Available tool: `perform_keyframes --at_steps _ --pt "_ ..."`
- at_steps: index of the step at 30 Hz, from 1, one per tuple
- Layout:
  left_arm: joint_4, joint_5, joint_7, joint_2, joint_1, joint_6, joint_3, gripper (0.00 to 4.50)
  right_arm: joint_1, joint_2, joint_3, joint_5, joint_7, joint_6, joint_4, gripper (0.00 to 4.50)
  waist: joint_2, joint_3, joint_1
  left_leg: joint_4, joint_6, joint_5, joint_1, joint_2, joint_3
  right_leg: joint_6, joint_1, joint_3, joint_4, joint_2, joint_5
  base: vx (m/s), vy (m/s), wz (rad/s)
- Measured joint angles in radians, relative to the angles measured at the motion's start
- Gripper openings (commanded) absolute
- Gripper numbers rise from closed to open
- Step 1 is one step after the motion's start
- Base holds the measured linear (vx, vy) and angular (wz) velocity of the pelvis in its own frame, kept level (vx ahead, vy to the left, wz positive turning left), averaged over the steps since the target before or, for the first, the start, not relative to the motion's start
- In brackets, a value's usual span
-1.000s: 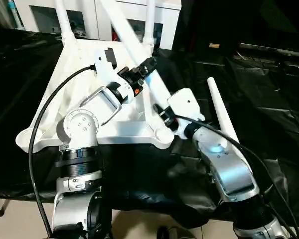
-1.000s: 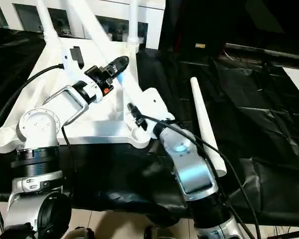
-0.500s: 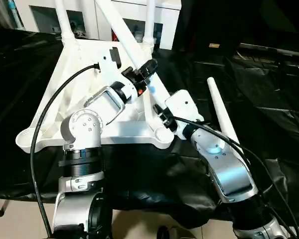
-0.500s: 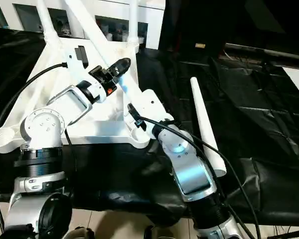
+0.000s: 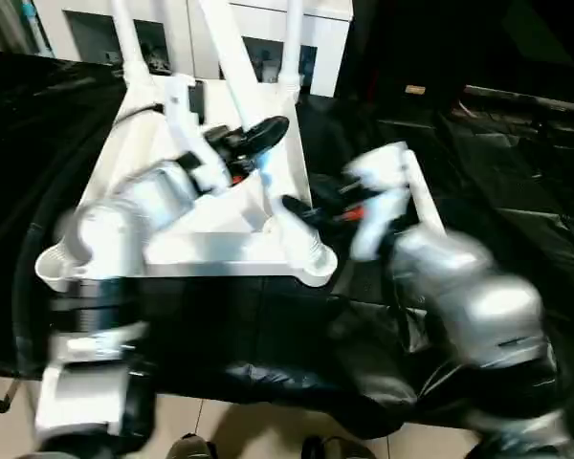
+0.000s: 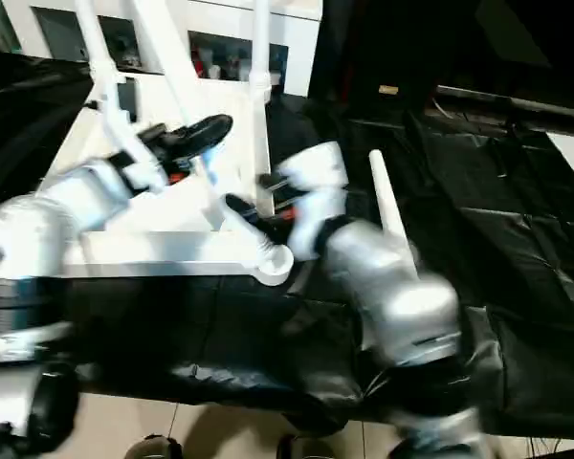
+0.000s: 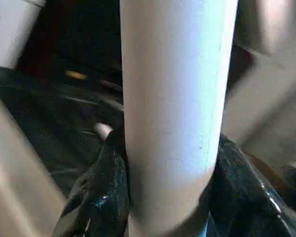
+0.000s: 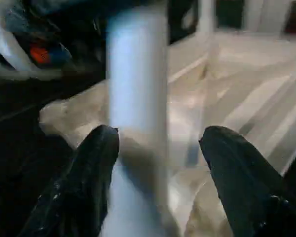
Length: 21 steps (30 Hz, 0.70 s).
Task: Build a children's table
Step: Pick table leg
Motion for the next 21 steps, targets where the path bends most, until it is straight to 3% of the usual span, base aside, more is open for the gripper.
perform_keyframes --at_steps 9,18,21 --pt "-0.049 -0.067 -0.187 0.041 -0.042 0.048 -0.060 1.82 -0.031 -0.087 0.006 0.158 0.168 0.137 0.025 2.98 0.000 0.000 0.015 0.000 0.000 0.000 0.001 0.000 0.001 0.000 0.000 0.000 0.001 0.000 0.000 0.000 0.000 0.00" --pt "-0.070 -0.075 -0.283 0.084 -0.038 0.057 -0.100 1.82 -0.031 -0.111 0.035 0.198 0.206 0.207 0.030 2.98 0.000 0.000 0.017 0.000 -0.001 0.000 0.001 0.000 0.001 0.003 0.000 0.000 0.001 0.000 -0.002 0.000 0.000 0.00" --pt "-0.069 -0.075 -0.295 0.090 -0.038 0.055 -0.102 1.82 -0.034 -0.112 0.039 0.203 0.206 0.208 0.031 2.63 0.000 0.000 0.019 0.000 -0.001 0.000 0.001 0.000 0.001 0.002 0.000 0.000 0.001 0.000 -0.001 0.000 0.000 0.00"
